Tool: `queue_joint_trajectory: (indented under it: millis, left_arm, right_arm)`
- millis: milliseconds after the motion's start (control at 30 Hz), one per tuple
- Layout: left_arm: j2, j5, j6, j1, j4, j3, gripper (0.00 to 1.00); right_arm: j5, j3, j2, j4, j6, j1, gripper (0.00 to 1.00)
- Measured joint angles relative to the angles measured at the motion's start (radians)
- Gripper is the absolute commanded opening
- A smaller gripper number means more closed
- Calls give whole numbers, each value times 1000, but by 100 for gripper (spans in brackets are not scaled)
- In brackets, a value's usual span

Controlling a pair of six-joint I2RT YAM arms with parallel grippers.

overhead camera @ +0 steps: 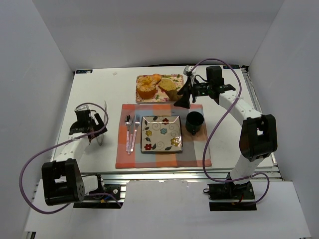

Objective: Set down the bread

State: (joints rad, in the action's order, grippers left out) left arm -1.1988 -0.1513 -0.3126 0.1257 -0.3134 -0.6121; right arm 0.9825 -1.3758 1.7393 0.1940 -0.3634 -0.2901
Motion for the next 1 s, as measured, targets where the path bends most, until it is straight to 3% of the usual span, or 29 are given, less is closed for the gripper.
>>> queue_joint_trajectory:
  millis: [667, 1000]
  left_arm:
    - [-307, 62, 137, -19, 119, -104, 85]
    - [-319, 56, 158, -18, 178, -92, 57]
  right_arm:
    - [0, 0, 0, -2, 12, 0, 89]
    - [0, 0, 0, -2, 14, 5, 89]
